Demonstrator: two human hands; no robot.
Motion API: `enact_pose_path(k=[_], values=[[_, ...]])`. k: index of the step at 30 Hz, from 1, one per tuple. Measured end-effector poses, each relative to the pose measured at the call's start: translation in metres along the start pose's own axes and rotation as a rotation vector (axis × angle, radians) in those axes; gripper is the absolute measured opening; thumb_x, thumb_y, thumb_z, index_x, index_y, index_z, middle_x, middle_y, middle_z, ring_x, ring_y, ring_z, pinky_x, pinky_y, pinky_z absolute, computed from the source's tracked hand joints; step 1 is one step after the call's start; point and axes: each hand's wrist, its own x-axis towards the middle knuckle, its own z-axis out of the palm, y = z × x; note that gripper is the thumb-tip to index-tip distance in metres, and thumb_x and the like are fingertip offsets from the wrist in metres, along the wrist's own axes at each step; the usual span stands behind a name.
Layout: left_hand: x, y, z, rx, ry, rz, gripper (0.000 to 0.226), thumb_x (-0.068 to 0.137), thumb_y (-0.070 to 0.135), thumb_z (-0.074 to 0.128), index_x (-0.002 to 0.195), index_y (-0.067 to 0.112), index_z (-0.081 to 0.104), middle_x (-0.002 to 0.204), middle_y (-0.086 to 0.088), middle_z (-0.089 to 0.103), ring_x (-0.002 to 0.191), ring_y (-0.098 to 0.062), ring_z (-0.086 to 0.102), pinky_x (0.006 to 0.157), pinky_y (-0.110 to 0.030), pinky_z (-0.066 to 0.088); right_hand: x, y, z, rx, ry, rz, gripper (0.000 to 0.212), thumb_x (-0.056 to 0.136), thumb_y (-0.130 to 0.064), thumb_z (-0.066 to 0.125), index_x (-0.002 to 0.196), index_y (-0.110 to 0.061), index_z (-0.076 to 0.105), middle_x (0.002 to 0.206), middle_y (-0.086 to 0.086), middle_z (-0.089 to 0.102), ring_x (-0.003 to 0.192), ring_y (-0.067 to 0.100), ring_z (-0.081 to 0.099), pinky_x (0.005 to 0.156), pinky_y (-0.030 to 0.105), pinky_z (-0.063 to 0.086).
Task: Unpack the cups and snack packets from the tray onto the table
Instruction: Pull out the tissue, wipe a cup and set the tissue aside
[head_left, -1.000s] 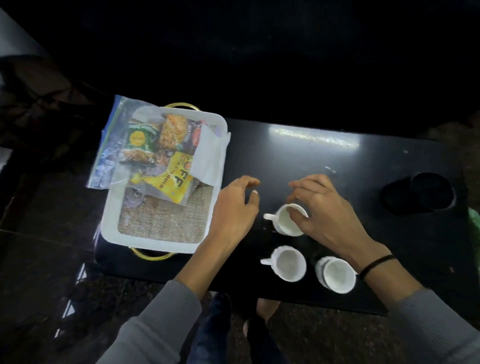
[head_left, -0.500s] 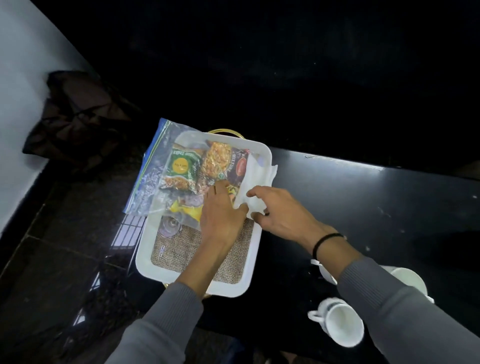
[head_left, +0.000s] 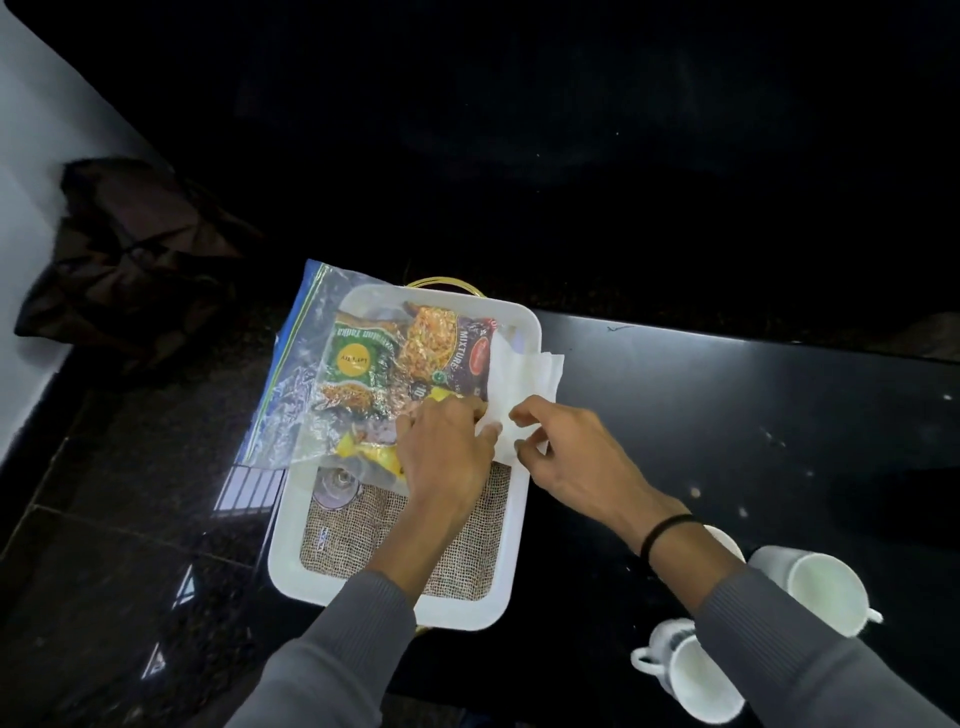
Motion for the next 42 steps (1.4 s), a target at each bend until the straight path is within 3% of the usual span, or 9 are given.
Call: enact_pose_path(k=[3,7,13,19,23,26,31,36,42], values=[[-0.005,0.0,-0.007,-0.142,0.019,0.051,0.017,0.092,0.034,0.064,0.09,0.018,0.069,0.084,0.001,0.067,0.087,-0.025,0.063,0.089,-0.045,0.049,-0.008,0.002,-0.004,0.015,0.052,0.02,0.028,0.097,-0.025,0.062,0.125,-0.023,0.061,0.122,-0.005,0.07,0.092,0.012,0.07,0.085,0.04,0.062],[-0.02,0.005,-0.028,-0.477,-0.064,0.039,0.019,0.083,0.036,0.061,0.09,0.018,0.063,0.091,0.0,0.07,0.083,-0.024,0.065,0.072,-0.045,0.055,-0.025,-0.004,-0.02,0.053,0.137,0.037,0.023,0.096,-0.026,0.065,0.118,-0.026,0.064,0.111,-0.01,0.073,0.087,0.007,0.07,0.083,0.034,0.063],[-0.042,0.026,-0.073,-0.77,-0.132,0.108,0.041,0.071,0.048,0.062,0.088,0.01,0.063,0.081,-0.016,0.063,0.063,-0.017,0.05,0.054,-0.038,0.043,-0.065,-0.028,-0.067,0.149,0.295,0.081,0.016,0.096,-0.021,0.067,0.111,-0.024,0.07,0.098,-0.009,0.076,0.087,0.006,0.07,0.082,0.026,0.061],[-0.054,0.055,-0.106,-1.077,-0.23,0.018,0.041,0.063,0.046,0.065,0.087,0.013,0.068,0.074,0.007,0.065,0.067,-0.008,0.059,0.06,-0.024,0.046,-0.114,-0.024,-0.104,0.485,0.366,0.249,0.04,0.087,-0.038,0.069,0.126,-0.037,0.061,0.118,-0.024,0.065,0.112,-0.008,0.058,0.09,0.013,0.045],[-0.068,0.09,-0.119,-1.099,-0.336,0.031,0.022,0.07,0.036,0.065,0.088,0.027,0.074,0.071,0.011,0.073,0.069,-0.009,0.068,0.055,-0.02,0.053,-0.143,-0.016,-0.126,1.029,0.267,0.273,0.042,0.077,-0.041,0.066,0.118,-0.036,0.071,0.121,-0.012,0.074,0.116,0.01,0.067,0.093,0.028,0.048],[-0.083,0.121,-0.123,-1.099,-0.42,0.098,0.016,0.077,0.029,0.062,0.089,0.025,0.073,0.075,0.007,0.072,0.071,-0.01,0.068,0.059,-0.022,0.054,-0.163,-0.009,-0.139,1.157,0.203,0.259,0.041,0.089,-0.05,0.07,0.123,-0.027,0.072,0.121,0.004,0.076,0.115,0.024,0.071,0.099,0.044,0.054],[-0.109,0.175,-0.115,-1.095,-0.495,0.071,0.01,0.084,0.027,0.065,0.086,0.017,0.066,0.083,0.001,0.073,0.077,-0.022,0.07,0.064,-0.031,0.056,-0.199,0.012,-0.165,1.225,0.279,0.259,0.043,0.081,-0.039,0.086,0.118,-0.02,0.075,0.116,0.01,0.078,0.108,0.029,0.075,0.082,0.034,0.062],[-0.134,0.218,-0.097,-1.013,-0.621,0.062,0.034,0.087,0.029,0.079,0.119,0.02,0.069,0.11,0.0,0.079,0.099,-0.015,0.076,0.078,-0.027,0.061,-0.23,0.044,-0.196,1.249,0.448,0.301,0.026,0.08,-0.028,0.087,0.104,-0.02,0.08,0.103,0.01,0.081,0.093,0.027,0.079,0.068,0.027,0.061],[-0.155,0.252,-0.068,-0.866,-0.601,0.128,0.033,0.089,0.02,0.078,0.121,0.018,0.07,0.111,0.001,0.079,0.102,-0.014,0.074,0.085,-0.03,0.061,-0.256,0.097,-0.215,1.341,0.353,0.324,0.04,0.079,-0.012,0.086,0.117,-0.005,0.074,0.112,0.015,0.079,0.102,0.032,0.077,0.074,0.031,0.063]])
